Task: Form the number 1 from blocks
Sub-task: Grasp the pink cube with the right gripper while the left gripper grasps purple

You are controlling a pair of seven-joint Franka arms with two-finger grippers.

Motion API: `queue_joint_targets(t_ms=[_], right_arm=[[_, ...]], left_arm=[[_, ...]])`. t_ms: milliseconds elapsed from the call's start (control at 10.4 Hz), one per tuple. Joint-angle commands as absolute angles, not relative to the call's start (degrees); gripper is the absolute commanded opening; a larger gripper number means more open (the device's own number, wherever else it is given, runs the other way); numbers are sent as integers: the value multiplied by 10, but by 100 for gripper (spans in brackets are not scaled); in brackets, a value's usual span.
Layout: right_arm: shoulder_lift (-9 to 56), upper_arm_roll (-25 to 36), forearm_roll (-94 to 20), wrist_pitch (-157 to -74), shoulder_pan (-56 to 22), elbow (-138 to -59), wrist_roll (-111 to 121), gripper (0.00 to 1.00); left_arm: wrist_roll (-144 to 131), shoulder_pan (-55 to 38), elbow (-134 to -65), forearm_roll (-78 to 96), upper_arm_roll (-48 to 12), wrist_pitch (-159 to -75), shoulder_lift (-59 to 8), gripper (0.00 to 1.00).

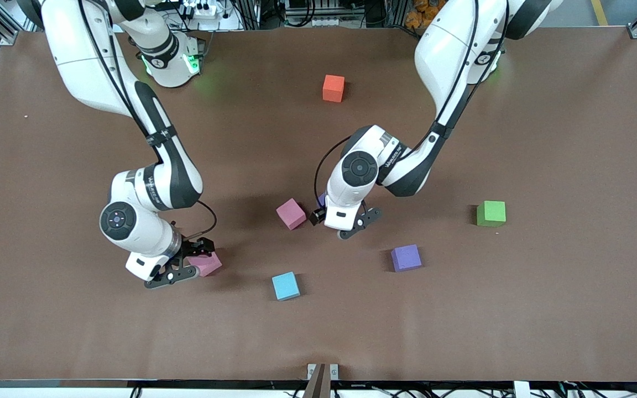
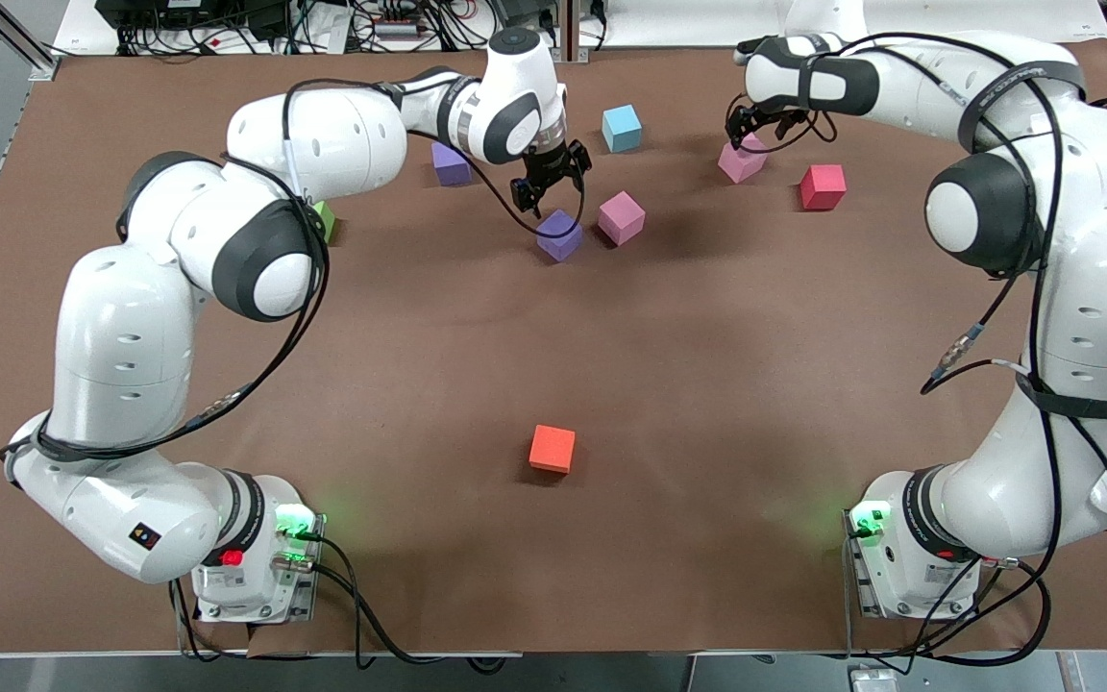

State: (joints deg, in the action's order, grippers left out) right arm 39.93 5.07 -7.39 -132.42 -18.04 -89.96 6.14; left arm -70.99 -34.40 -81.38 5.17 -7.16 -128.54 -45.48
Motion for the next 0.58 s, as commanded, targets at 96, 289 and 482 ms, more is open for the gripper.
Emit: queue_joint_targets(t_ms=[96, 289, 482], right_arm=[[416, 57, -86, -1336, -196, -885, 73, 100], [424, 58, -85, -1347, -202, -888, 74, 100], [431, 58, -83, -1359, -203, -889, 75, 100]], left_arm=[[-717, -352, -827, 65, -69, -1276, -459, 100], [-718, -355, -826, 69, -70, -1276, -473, 100], [-715, -359, -826, 67, -70, -1276, -478, 37]])
